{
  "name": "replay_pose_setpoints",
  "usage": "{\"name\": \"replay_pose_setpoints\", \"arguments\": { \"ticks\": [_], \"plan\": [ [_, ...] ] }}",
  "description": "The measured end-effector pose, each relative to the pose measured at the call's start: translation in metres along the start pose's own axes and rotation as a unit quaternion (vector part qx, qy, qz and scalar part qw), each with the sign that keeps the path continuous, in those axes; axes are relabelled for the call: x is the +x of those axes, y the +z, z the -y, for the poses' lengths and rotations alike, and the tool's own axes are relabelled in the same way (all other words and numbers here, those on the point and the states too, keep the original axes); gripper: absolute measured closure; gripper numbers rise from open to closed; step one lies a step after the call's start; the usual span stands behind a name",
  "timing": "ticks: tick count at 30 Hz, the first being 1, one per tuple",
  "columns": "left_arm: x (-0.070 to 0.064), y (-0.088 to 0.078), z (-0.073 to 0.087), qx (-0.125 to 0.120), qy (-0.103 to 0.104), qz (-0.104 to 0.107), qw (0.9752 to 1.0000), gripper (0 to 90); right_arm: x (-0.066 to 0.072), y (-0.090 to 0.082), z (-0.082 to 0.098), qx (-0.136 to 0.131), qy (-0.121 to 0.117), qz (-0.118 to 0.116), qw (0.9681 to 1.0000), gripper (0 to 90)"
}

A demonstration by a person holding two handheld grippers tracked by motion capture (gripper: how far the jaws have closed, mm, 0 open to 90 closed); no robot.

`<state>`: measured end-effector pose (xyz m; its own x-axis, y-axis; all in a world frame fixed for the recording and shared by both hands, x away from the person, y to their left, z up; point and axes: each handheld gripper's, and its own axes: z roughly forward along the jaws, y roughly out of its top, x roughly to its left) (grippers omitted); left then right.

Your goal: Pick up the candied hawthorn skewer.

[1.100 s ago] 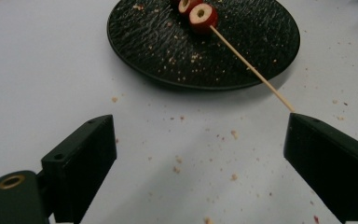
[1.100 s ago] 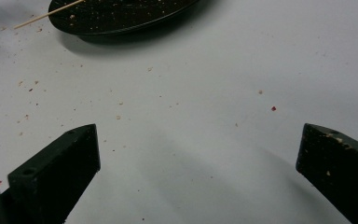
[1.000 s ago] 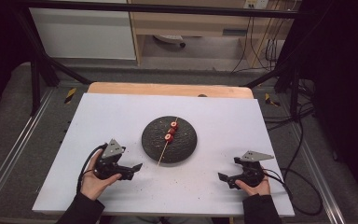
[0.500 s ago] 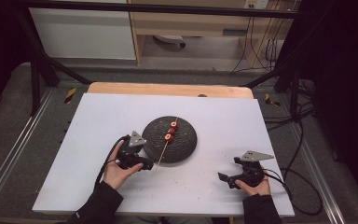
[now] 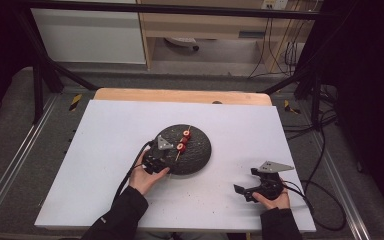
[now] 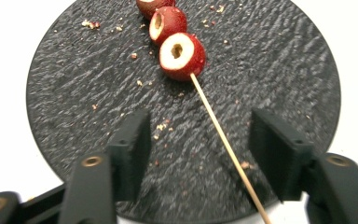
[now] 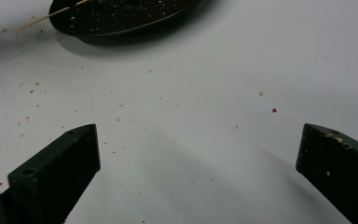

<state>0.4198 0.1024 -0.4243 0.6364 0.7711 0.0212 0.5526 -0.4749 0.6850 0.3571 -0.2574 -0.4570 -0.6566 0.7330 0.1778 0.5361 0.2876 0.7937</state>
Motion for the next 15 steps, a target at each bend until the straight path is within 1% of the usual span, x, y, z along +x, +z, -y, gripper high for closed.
{"name": "replay_pose_setpoints", "arguments": {
  "ticks": [3, 5, 6, 12, 15],
  "plan": [
    [-0.004, 0.005, -0.003, 0.013, -0.001, -0.009, 0.9999, 49.4, 0.000, 0.000, 0.000, -0.001, 0.000, 0.000, 1.0000, 0.6],
    [-0.006, 0.008, -0.005, 0.019, -0.006, -0.008, 0.9998, 56.1, 0.000, 0.000, 0.000, -0.001, 0.000, -0.001, 1.0000, 0.6],
    [-0.007, 0.009, -0.006, 0.022, -0.009, -0.009, 0.9997, 56.1, 0.000, 0.000, 0.000, -0.001, 0.000, -0.001, 1.0000, 0.6],
    [-0.009, 0.012, -0.008, 0.045, -0.025, -0.010, 0.9986, 70.0, 0.000, 0.000, 0.000, -0.001, 0.000, -0.003, 1.0000, 0.6],
    [-0.010, 0.012, -0.009, 0.049, -0.032, -0.014, 0.9982, 75.6, 0.000, 0.000, 0.000, -0.001, 0.001, -0.002, 1.0000, 0.7]
  ]
}}
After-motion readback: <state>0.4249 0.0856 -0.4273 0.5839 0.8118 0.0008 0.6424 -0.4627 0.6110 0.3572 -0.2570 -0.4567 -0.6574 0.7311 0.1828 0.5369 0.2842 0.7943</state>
